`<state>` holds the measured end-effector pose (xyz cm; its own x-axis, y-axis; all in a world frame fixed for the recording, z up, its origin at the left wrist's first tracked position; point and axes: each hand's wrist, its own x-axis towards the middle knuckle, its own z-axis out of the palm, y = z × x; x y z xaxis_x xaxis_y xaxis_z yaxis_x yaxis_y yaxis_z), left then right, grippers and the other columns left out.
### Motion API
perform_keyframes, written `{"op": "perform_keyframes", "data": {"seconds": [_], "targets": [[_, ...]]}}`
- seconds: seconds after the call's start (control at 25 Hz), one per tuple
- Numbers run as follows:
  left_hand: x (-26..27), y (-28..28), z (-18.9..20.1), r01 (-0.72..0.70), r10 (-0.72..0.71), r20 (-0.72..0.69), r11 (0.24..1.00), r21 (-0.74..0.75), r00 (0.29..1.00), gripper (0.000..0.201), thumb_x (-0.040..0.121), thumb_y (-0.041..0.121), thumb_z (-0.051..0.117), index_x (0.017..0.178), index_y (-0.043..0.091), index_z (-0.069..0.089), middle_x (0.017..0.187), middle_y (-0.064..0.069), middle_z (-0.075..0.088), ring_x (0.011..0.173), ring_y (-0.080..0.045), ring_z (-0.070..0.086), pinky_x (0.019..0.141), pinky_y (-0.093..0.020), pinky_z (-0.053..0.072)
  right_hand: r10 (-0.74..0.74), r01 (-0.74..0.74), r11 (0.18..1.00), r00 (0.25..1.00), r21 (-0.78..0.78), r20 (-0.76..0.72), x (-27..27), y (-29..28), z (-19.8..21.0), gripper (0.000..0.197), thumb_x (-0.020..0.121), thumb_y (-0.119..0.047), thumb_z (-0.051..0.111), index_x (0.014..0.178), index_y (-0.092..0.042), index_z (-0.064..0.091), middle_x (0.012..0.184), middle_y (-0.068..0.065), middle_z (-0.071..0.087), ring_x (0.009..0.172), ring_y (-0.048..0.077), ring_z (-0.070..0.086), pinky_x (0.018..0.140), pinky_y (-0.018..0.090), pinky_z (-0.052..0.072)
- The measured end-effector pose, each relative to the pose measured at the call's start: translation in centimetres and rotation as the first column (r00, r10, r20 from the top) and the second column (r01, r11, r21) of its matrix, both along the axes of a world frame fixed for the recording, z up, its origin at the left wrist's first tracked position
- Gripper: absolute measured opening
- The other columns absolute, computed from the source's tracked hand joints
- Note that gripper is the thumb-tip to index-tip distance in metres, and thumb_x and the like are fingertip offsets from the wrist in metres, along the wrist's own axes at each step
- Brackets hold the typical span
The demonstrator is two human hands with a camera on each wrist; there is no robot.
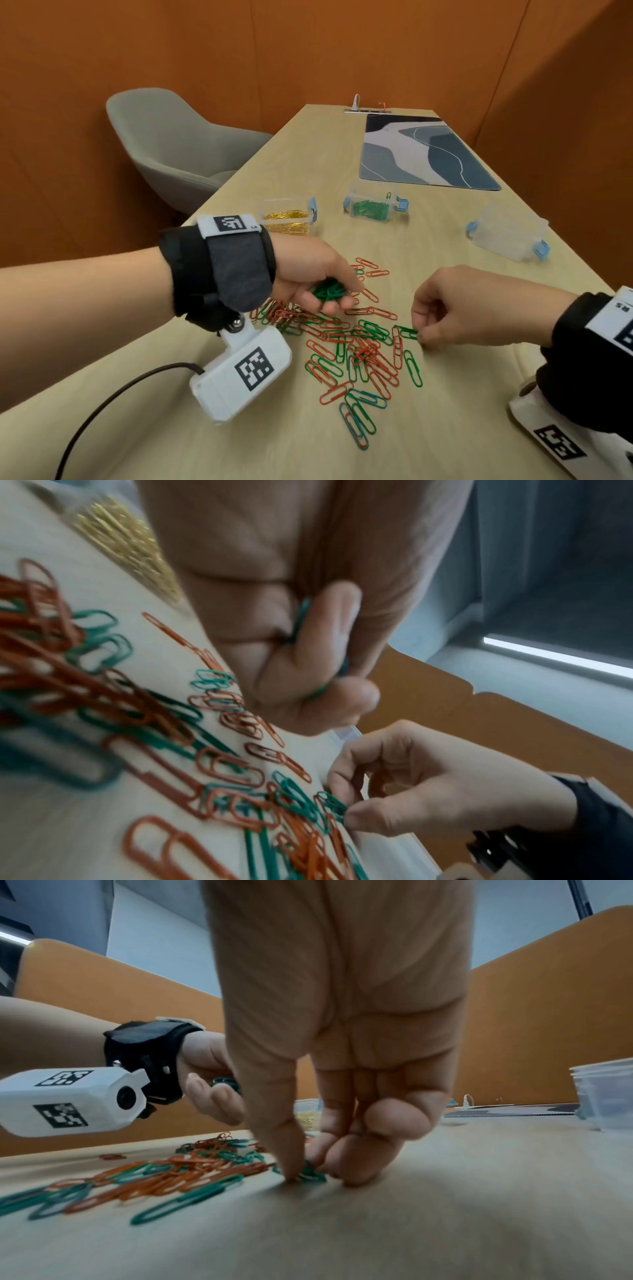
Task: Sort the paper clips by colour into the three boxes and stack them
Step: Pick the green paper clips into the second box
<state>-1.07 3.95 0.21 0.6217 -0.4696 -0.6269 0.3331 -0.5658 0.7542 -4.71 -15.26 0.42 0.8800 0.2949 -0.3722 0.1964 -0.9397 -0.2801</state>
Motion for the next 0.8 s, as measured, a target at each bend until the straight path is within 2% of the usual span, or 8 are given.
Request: {"op": "perform_keyframes", "data": {"seconds": [0.08,0.2,0.36,0.44,0.52,0.6,0.68,0.8], "targets": [[-0.1,-0.9,0.1,0.046,-0.051,0.069,0.996,0.075,0.996,0.02,0.093,0.003,0.045,0.074,0.008,0.044,0.067,-0.008,0.044,0.05,-0.012,0.035,0.029,-0.011,0.027,-0.004,0.004,1.0,1.0,0.0,-0.009,-0.1,0.1,-0.1,0.007,0.077,-0.027,0.07,0.078,-0.02,0.067,0.07,-0.012,0.061,0.065,0.004,0.054,0.06,0.016,0.045],[-0.3,-1.8,0.4,0.042,-0.053,0.123,0.995,0.096,0.991,0.022,0.092,-0.001,0.044,0.073,0.009,0.043,0.064,-0.007,0.044,0.043,-0.009,0.037,0.029,-0.012,0.025,-0.01,0.01,1.0,1.0,0.003,0.004,-0.1,0.3,-0.2,0.01,0.073,-0.025,0.073,0.076,-0.018,0.067,0.071,-0.009,0.061,0.065,0.006,0.054,0.061,0.02,0.046],[-1.3,-2.4,0.7,0.05,-0.083,0.195,0.985,0.166,0.977,0.012,0.093,0.002,0.047,0.09,0.012,0.04,0.061,-0.004,0.046,0.036,-0.007,0.038,0.032,-0.013,0.027,-0.021,0.019,0.997,0.999,0.076,0.028,0.0,0.2,0.1,0.007,0.072,-0.018,0.074,0.076,-0.017,0.068,0.07,-0.006,0.066,0.063,0.005,0.057,0.062,0.019,0.049],[-1.9,-2.9,0.7,0.128,-0.245,0.325,0.931,0.341,0.913,0.017,0.093,0.013,0.052,0.106,0.014,0.043,0.064,-0.001,0.051,0.045,-0.008,0.041,0.041,-0.014,0.033,-0.03,0.024,0.993,0.998,0.118,0.046,0.1,0.1,0.1,0.008,0.074,-0.014,0.073,0.079,-0.018,0.069,0.072,-0.005,0.07,0.065,0.006,0.062,0.067,0.021,0.053],[-2.4,-3.6,0.5,0.187,-0.472,0.44,0.815,0.549,0.764,0.029,0.092,0.027,0.054,0.119,0.017,0.047,0.077,0.005,0.053,0.063,-0.009,0.045,0.053,-0.017,0.036,-0.034,0.027,0.99,0.998,0.14,0.051,0.2,0.0,0.1,0.011,0.075,-0.014,0.072,0.084,-0.02,0.07,0.073,-0.005,0.072,0.066,0.005,0.065,0.07,0.02,0.054],[-2.6,-4.2,0.3,0.188,-0.612,0.463,0.71,0.679,0.641,0.034,0.091,0.033,0.055,0.121,0.019,0.049,0.088,0.007,0.048,0.079,-0.01,0.044,0.063,-0.022,0.035,-0.048,0.04,0.986,0.998,0.161,0.045,0.1,-0.1,0.3,0.011,0.076,-0.014,0.073,0.085,-0.019,0.072,0.071,-0.005,0.073,0.061,0.003,0.065,0.063,0.014,0.054],[-2.5,-4.6,-0.1,0.201,-0.667,0.43,0.653,0.73,0.609,0.035,0.09,0.035,0.057,0.12,0.018,0.052,0.094,0.005,0.049,0.085,-0.011,0.045,0.063,-0.023,0.035,-0.059,0.054,0.985,0.998,0.167,0.026,-0.2,-0.1,0.4,0.007,0.075,-0.014,0.073,0.082,-0.017,0.073,0.07,-0.003,0.073,0.056,0.002,0.064,0.054,0.01,0.049],[-2.2,-4.7,-0.5,0.207,-0.7,0.389,0.605,0.769,0.599,0.031,0.092,0.035,0.053,0.115,0.015,0.057,0.099,-0.002,0.058,0.085,-0.013,0.048,0.057,-0.016,0.033,-0.058,0.062,0.989,0.998,0.136,-0.036,-0.9,-0.1,0.5,0.006,0.074,-0.015,0.073,0.08,-0.013,0.073,0.073,0.004,0.074,0.059,0.008,0.064,0.056,0.017,0.051]]}}
